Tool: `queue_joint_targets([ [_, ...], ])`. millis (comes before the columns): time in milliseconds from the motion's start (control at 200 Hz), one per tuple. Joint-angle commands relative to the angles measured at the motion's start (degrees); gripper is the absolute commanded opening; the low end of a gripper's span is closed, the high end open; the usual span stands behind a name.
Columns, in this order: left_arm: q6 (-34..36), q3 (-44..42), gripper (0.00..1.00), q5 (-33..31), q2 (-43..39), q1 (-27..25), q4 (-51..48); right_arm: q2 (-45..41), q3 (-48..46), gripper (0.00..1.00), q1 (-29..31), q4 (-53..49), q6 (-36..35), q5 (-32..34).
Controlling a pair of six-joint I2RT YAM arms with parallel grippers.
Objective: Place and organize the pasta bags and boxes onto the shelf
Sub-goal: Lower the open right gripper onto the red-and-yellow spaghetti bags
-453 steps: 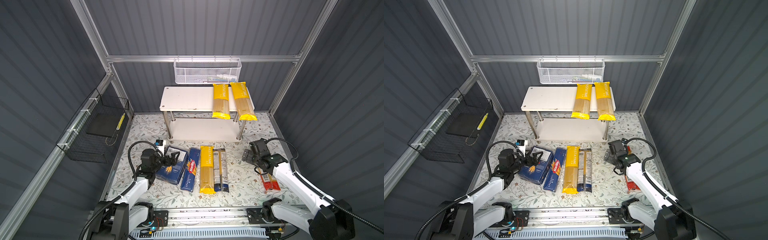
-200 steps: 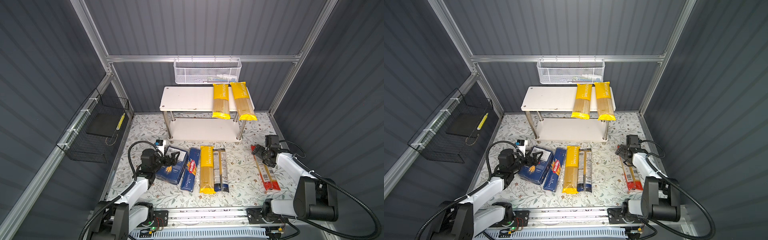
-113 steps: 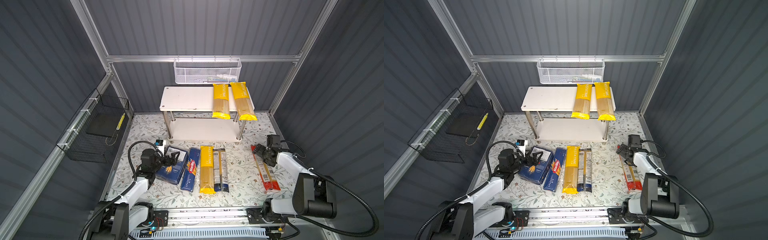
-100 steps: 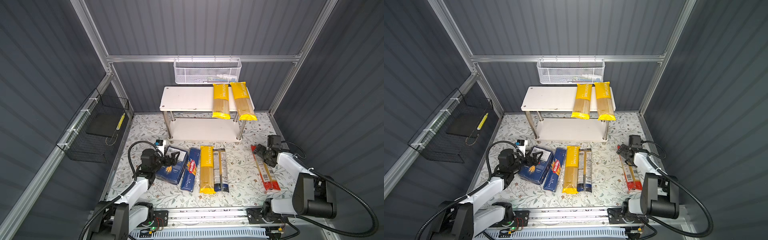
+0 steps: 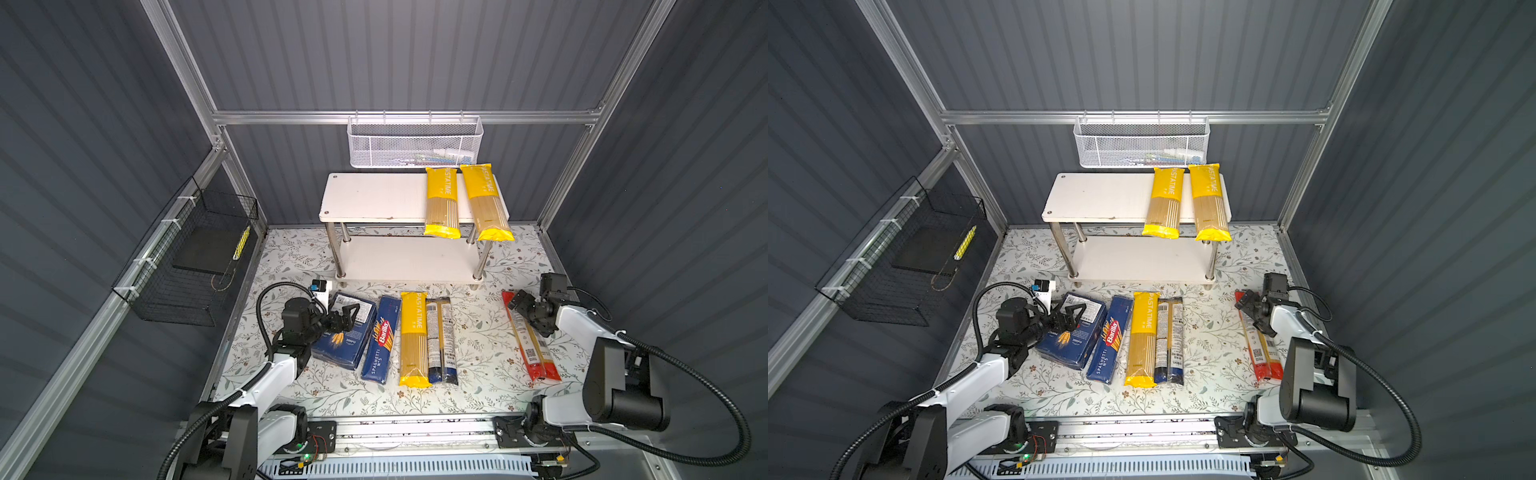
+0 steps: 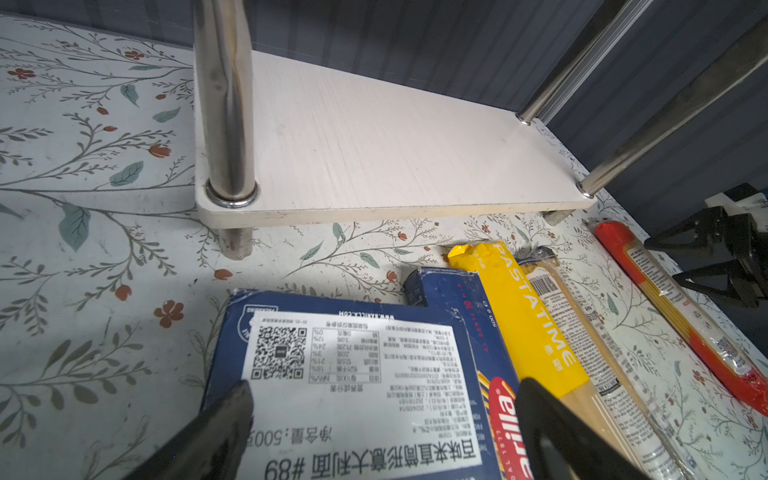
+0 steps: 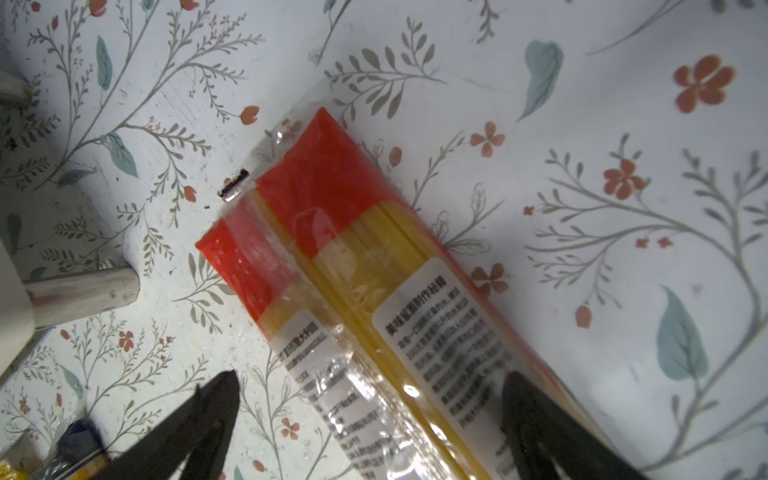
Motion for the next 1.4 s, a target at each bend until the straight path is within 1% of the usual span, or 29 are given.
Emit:
queue_joint_targets([
  [0,0.67,1.66,0.99,-0.07,0.55,-0.42,-0.71,1.69,-0.47,0.99,0.02,-0.34,0.73,-5.60],
  [200,0.70,1.61,0.99,-0.10,0.52,-0.41,-0.69,1.74,-1.49,0.99,0.10,0.19,1.71,-7.90],
  [535,0.65,1.70,0.99,-0.10,0.60,-0.41,-0.71,-0.93,-4.73,0.99,0.62,0.11,2.83,-11.81],
  [610,0.68,1.70,0.99,-0.05,0.59,-0.41,-0.72,-1.56,-5.80,0.99,0.70,0.63,2.28,-15.48],
  [640,0.68,1.70,0.99,-0.06,0.61,-0.41,-0.75,-1.88,-6.20,0.99,0.72,0.61,2.56,-15.54],
  [660,0.67,1.70,0.99,-0.05,0.62,-0.42,-0.74,-2.01,-6.32,0.99,0.73,0.41,2.78,-17.69],
  [700,0.67,1.70,0.99,-0.10,0.66,-0.45,-0.79,-2.49,-6.70,0.99,0.84,0.17,3.02,-18.28],
  [930,0.70,1.61,0.99,-0.09,0.55,-0.41,-0.68,-6.61,-7.77,0.99,1.18,-3.18,2.77,-16.77],
  [940,0.71,1.61,0.99,-0.10,0.57,-0.41,-0.67,-6.69,-7.70,0.99,1.12,-3.28,2.72,-15.19],
  [955,0.74,1.61,0.99,-0.10,0.54,-0.41,-0.69,-6.88,-7.68,0.99,1.16,-3.48,2.72,-14.71],
  [1086,0.68,1.61,0.99,-0.07,0.55,-0.41,-0.64,-8.54,-8.34,0.99,1.31,-3.96,3.87,-15.54],
  [1101,0.71,1.61,0.99,-0.03,0.55,-0.41,-0.62,-8.83,-8.48,0.99,1.40,-3.99,3.99,-17.55],
  [1161,0.72,1.57,0.99,-0.04,0.52,-0.41,-0.59,-9.66,-9.05,0.99,1.60,-3.79,3.94,-18.63],
  [1396,0.75,1.46,0.99,0.06,0.29,-0.41,-0.39,-12.29,-10.07,0.99,2.02,-6.38,3.70,-18.76],
])
